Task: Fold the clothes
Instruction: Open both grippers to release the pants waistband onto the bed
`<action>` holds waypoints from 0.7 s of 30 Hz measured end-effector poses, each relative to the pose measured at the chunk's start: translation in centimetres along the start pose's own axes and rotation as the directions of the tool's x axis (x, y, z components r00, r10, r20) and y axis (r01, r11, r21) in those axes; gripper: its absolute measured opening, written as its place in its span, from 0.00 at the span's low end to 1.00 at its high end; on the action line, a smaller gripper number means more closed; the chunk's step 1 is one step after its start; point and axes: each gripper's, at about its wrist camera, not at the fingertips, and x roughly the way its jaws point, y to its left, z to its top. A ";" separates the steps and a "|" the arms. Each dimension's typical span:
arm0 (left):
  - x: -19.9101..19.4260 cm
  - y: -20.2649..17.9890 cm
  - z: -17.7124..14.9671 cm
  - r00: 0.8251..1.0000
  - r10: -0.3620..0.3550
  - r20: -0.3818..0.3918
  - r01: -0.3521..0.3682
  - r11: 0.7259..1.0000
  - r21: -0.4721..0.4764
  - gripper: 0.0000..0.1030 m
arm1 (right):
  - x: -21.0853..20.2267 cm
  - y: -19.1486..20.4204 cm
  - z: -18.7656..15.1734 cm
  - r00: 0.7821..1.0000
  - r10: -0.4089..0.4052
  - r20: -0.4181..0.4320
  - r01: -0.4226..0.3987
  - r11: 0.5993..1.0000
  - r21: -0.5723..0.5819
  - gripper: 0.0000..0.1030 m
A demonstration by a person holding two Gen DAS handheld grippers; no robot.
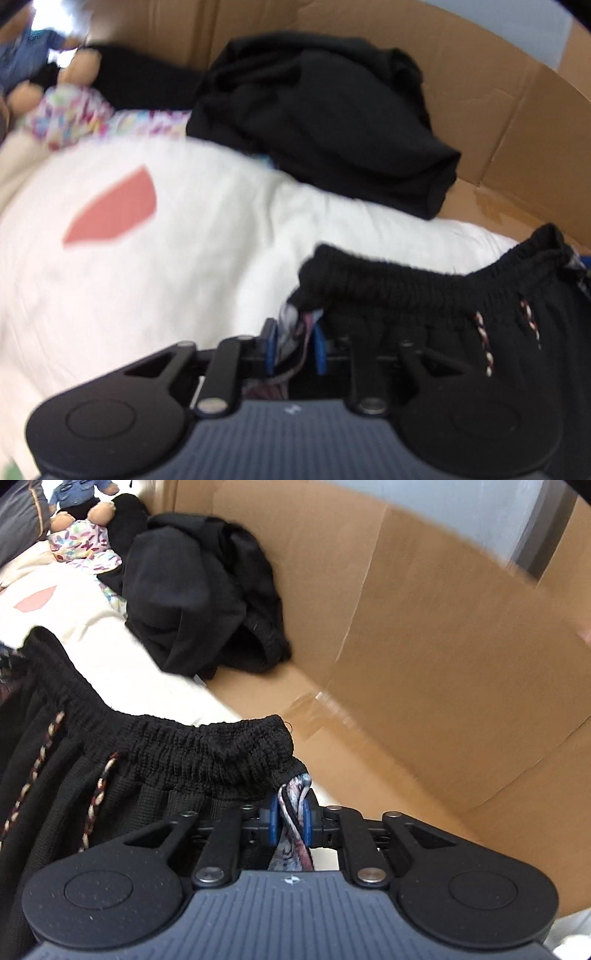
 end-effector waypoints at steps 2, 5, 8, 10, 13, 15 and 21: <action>-0.4 -0.1 -0.5 1.000 0.013 0.007 -0.013 1.000 0.029 0.51 | -0.1 0.0 -0.7 1.000 0.006 0.005 -0.006 1.000 0.015 0.54; -1.0 0.3 -1.1 1.000 0.022 0.002 -0.022 0.999 0.046 0.53 | -0.6 -0.6 -1.9 0.999 0.040 0.021 -0.041 0.998 0.048 0.58; -2.3 1.1 -1.6 1.000 0.007 0.005 -0.008 1.000 0.017 0.53 | -1.0 -1.2 -2.9 0.999 0.042 0.017 -0.043 0.996 0.074 0.58; -3.3 1.5 -2.1 1.000 0.018 0.003 -0.018 1.000 0.005 0.53 | -1.5 -1.3 -3.4 0.999 0.042 0.020 -0.044 0.995 0.084 0.58; -4.1 1.4 -1.9 1.000 0.027 -0.005 -0.027 1.000 -0.009 0.53 | -2.6 -1.3 -4.2 0.999 0.037 0.023 -0.039 0.993 0.114 0.58; -5.1 1.4 -2.1 0.999 0.032 0.003 -0.032 0.999 -0.029 0.53 | -3.4 -1.1 -4.6 0.999 0.036 0.023 -0.039 0.990 0.133 0.58; -8.0 1.0 -3.0 0.999 0.043 0.015 -0.042 0.996 -0.074 0.53 | -6.7 -0.9 -6.0 0.999 0.028 0.026 -0.031 0.991 0.131 0.58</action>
